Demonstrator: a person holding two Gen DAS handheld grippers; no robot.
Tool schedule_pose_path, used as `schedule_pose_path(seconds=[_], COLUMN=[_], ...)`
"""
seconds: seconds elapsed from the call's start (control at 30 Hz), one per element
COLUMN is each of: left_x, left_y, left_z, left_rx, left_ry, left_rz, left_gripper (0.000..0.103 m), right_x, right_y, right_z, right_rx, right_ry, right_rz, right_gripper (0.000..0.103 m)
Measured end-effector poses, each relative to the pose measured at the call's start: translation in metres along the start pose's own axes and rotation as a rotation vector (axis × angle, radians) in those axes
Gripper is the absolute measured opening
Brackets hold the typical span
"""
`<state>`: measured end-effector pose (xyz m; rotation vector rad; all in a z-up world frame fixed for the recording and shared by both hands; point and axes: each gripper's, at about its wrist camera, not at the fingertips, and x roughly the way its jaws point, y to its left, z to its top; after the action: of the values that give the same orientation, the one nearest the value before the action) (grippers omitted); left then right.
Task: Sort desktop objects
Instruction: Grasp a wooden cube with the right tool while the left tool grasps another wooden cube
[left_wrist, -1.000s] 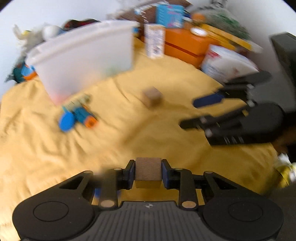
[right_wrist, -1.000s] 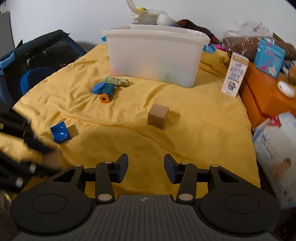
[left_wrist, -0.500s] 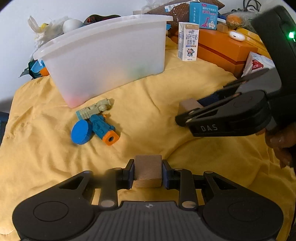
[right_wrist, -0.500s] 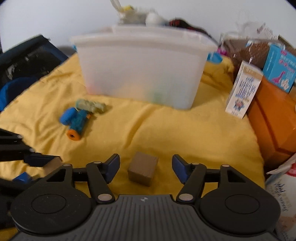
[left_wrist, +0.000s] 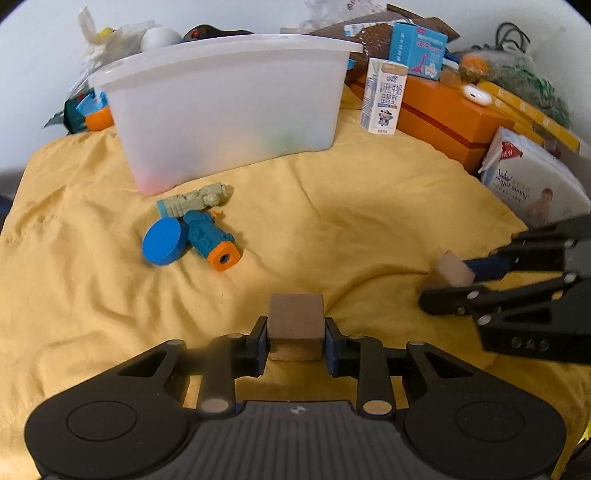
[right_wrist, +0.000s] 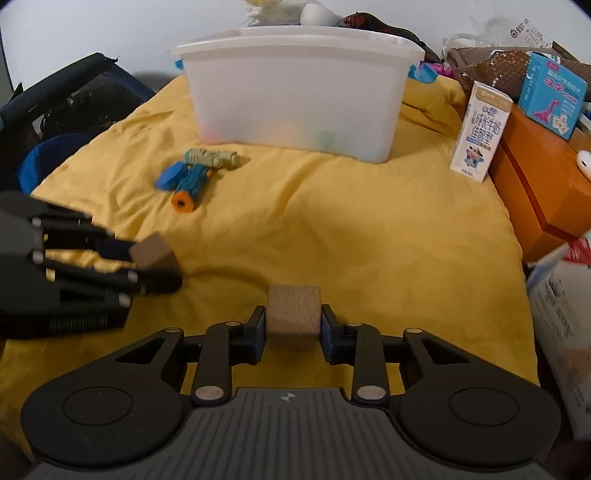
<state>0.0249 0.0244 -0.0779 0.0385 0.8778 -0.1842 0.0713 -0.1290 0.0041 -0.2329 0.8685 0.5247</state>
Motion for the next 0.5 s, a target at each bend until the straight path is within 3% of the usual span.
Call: schedule_pose_path(seconds=[0.13, 0.27, 0.5], left_x=[-0.015, -0.028, -0.017], left_y=[-0.008, -0.02, -0.022], left_z=[-0.002, -0.006, -0.019], left_rx=[0.014, 0.092, 0.096], left_ry=[0.014, 0.015, 0.044], left_rz=[-0.042, -0.059, -0.05], left_gripper=[0.032, 0.032, 0.033], right_x=[0.006, 0.004, 0.002], right_y=[0.001, 0.004, 0.008], right_z=[-0.006, -0.008, -0.013], right_rx=[0.0, -0.019, -0.032], right_ry=[0.001, 0.0, -0.011], right_rz=[-0.004, -0.011, -0.011], right_gripper=[0.033, 0.032, 0.033])
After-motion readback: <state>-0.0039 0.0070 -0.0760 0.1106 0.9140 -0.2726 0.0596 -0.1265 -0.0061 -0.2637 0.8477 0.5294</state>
